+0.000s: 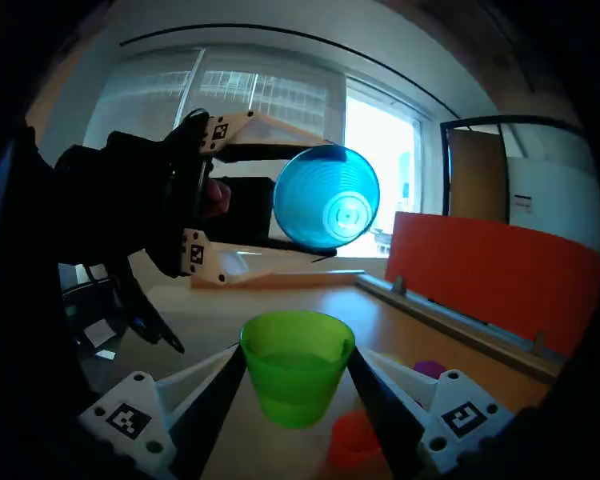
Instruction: Pour water
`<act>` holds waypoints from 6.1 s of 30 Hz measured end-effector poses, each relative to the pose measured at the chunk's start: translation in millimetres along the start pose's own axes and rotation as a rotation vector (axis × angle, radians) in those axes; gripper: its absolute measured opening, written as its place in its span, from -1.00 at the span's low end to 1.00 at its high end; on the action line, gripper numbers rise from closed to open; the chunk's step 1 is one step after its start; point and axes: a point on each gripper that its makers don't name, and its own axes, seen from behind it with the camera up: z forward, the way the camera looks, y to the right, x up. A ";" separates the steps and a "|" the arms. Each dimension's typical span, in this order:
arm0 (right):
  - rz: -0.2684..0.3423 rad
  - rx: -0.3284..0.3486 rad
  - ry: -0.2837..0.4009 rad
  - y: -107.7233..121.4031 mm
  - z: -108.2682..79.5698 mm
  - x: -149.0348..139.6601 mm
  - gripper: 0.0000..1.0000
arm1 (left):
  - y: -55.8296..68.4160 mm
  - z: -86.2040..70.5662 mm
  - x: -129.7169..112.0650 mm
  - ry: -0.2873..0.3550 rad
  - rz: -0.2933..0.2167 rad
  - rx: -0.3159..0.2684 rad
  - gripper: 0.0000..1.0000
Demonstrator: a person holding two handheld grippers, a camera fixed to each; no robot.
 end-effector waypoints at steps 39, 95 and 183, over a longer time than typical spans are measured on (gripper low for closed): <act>-0.008 -0.014 0.029 1.5 -2.1 10.1 0.80 | 4.2 -8.7 -28.1 -0.041 -0.514 -0.012 0.70; -0.014 -0.010 0.046 -2.7 -3.6 24.6 0.81 | 17.6 -17.2 -50.8 -0.013 -1.287 -0.071 0.70; 0.089 -0.025 -0.305 14.5 -67.7 -104.6 0.82 | 242.2 -27.3 -40.9 -0.266 -1.268 -0.495 0.72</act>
